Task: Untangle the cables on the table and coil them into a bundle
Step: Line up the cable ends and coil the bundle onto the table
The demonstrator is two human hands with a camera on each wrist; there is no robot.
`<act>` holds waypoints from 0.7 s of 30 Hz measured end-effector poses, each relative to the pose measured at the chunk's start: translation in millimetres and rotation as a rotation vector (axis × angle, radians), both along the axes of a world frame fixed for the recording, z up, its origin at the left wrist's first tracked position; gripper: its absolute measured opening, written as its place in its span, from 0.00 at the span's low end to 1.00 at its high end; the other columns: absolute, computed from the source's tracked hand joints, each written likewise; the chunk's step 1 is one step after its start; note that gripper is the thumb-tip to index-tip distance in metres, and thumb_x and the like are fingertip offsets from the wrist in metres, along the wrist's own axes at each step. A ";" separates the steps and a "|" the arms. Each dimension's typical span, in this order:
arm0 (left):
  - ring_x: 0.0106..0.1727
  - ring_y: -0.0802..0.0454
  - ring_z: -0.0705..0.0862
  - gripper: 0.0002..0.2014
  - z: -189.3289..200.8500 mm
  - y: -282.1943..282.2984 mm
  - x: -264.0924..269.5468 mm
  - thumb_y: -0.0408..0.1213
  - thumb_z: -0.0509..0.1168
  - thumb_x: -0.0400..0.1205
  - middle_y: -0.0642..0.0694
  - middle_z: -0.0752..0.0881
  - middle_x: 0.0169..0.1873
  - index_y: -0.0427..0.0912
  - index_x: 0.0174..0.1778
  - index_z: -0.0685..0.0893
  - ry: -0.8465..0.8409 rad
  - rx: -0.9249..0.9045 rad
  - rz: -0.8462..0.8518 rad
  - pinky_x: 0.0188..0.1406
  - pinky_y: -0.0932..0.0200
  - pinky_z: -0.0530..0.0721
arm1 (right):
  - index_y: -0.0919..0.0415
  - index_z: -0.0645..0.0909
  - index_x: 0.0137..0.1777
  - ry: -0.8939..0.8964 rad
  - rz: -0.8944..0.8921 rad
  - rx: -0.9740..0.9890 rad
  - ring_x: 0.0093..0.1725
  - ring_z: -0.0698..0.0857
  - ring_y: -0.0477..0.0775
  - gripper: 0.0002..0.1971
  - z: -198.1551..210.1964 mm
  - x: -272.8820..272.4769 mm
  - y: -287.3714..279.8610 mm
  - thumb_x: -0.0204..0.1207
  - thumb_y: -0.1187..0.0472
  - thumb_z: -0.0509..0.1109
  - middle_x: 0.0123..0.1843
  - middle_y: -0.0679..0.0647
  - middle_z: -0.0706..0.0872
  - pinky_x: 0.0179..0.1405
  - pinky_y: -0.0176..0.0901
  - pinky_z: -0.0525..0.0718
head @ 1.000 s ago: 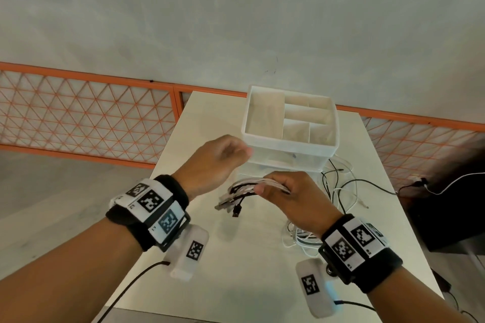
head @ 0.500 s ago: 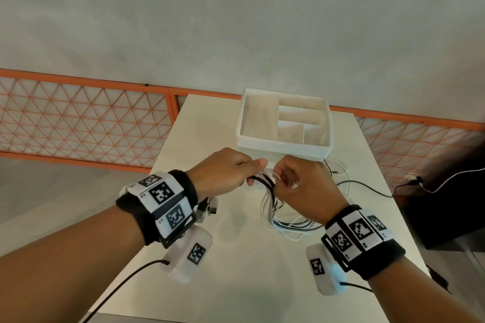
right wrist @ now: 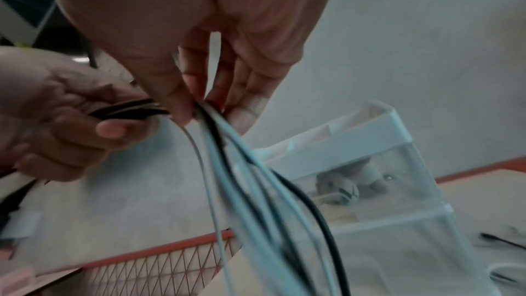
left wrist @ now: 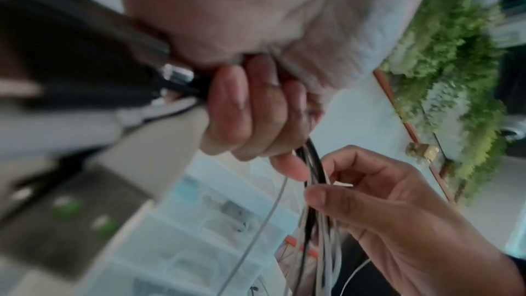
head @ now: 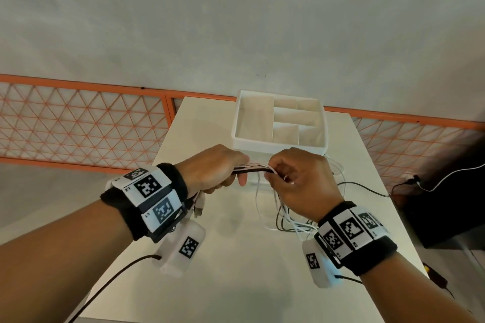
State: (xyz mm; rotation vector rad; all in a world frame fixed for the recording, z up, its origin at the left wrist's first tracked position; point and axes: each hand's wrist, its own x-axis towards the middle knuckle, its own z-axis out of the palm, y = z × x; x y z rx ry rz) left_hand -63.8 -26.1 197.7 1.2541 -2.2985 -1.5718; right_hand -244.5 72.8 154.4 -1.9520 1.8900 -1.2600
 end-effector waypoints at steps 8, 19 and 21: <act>0.23 0.57 0.63 0.16 -3.2 -6.3 10.4 0.43 0.56 0.88 0.52 0.70 0.24 0.39 0.50 0.87 0.034 0.151 -0.103 0.24 0.62 0.60 | 0.52 0.91 0.46 -0.258 -0.004 0.180 0.24 0.82 0.47 0.05 2.6 -1.3 -2.7 0.80 0.61 0.74 0.28 0.52 0.87 0.28 0.45 0.85; 0.31 0.61 0.82 0.19 -8.6 5.1 5.2 0.59 0.65 0.80 0.55 0.86 0.34 0.46 0.49 0.86 -0.038 -0.455 -0.360 0.31 0.62 0.78 | 0.41 0.87 0.51 -0.142 0.132 0.374 0.44 0.88 0.40 0.10 -11.8 -2.6 -0.6 0.76 0.58 0.77 0.44 0.42 0.91 0.45 0.31 0.82; 0.24 0.61 0.73 0.27 -4.2 4.0 6.0 0.68 0.56 0.80 0.55 0.77 0.27 0.47 0.45 0.86 -0.044 -0.304 -0.334 0.28 0.69 0.72 | 0.48 0.88 0.42 -0.174 0.101 0.329 0.29 0.84 0.41 0.05 -11.5 -3.5 -1.7 0.78 0.59 0.76 0.29 0.46 0.87 0.34 0.32 0.79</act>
